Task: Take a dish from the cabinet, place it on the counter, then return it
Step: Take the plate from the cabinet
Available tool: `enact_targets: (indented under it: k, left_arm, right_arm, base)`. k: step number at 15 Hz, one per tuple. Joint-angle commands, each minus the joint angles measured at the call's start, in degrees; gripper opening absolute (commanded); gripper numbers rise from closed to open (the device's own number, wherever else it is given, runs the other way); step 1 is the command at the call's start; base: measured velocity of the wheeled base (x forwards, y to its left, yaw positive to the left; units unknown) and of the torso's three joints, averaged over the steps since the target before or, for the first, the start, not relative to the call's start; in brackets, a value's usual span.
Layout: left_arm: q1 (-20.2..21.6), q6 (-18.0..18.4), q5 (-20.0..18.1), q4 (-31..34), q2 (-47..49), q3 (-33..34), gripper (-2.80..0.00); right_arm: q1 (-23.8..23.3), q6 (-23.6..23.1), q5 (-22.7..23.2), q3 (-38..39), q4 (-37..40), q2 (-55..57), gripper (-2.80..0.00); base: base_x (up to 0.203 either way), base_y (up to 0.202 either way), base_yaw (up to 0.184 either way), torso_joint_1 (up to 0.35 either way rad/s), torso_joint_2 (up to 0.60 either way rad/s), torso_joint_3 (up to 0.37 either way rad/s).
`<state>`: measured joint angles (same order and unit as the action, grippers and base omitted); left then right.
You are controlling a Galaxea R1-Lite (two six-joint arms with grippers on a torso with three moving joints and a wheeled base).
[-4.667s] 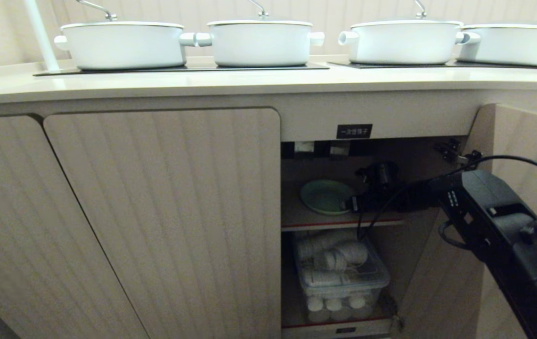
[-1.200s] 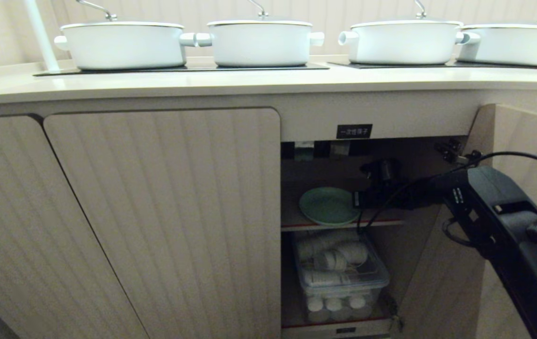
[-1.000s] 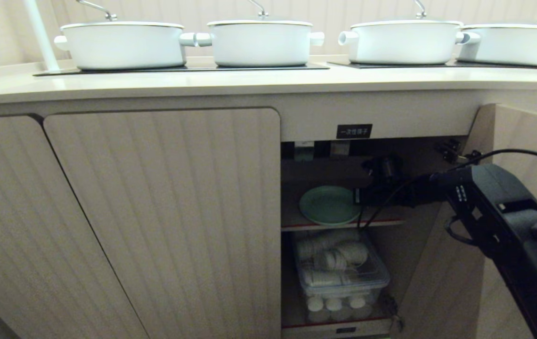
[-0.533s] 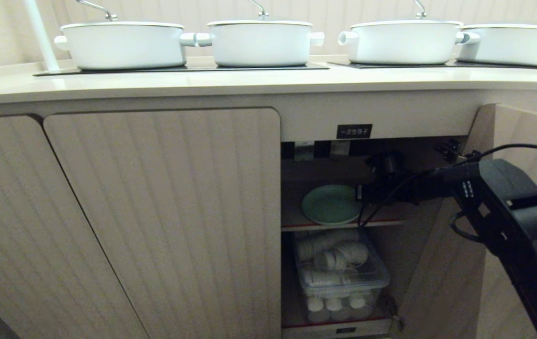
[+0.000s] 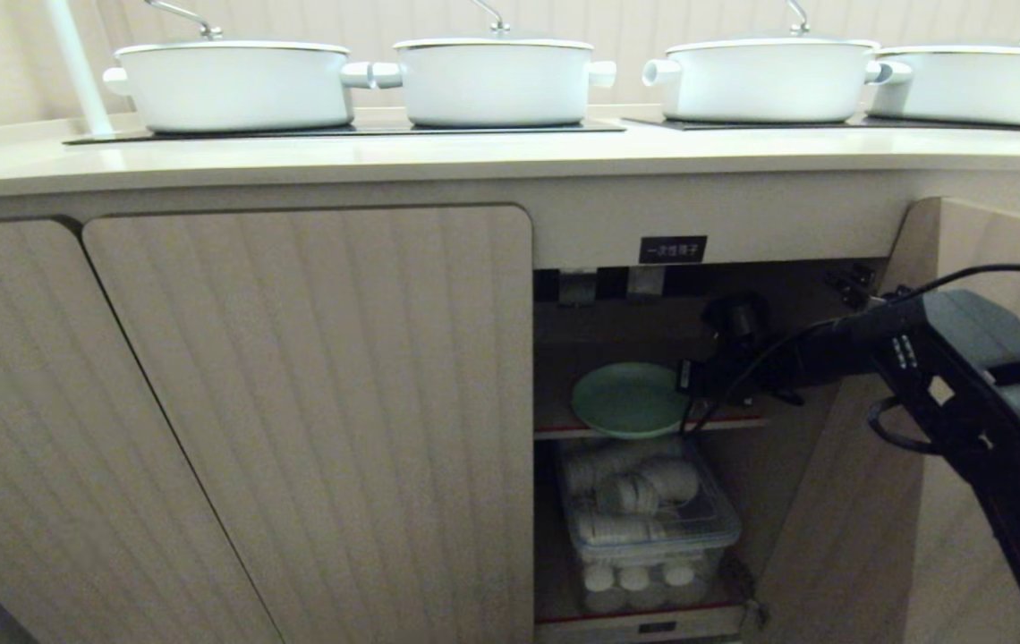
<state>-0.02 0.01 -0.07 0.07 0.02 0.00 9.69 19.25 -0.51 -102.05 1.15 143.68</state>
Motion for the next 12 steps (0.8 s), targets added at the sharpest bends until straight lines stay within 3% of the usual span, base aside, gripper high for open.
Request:
enact_targets:
  k: [1, 12]
  left_arm:
    - [-0.06, -0.01, -0.01, 0.01, -0.02, 0.0, -2.8]
    - [-0.02, -0.01, -0.01, 0.01, -0.02, 0.0, -2.8]
  right_arm:
    - [0.43, 0.83, -0.01, 0.88, 0.08, -1.58, -2.8]
    - [0.68, 1.4, -0.02, 11.54, -2.44, -7.35, -2.8]
  base:
    - [0.0, 0.0, 0.0, 0.0, 0.0, 0.0]
    - [0.0, 0.0, 0.0, 0.0, 0.0, 0.0]
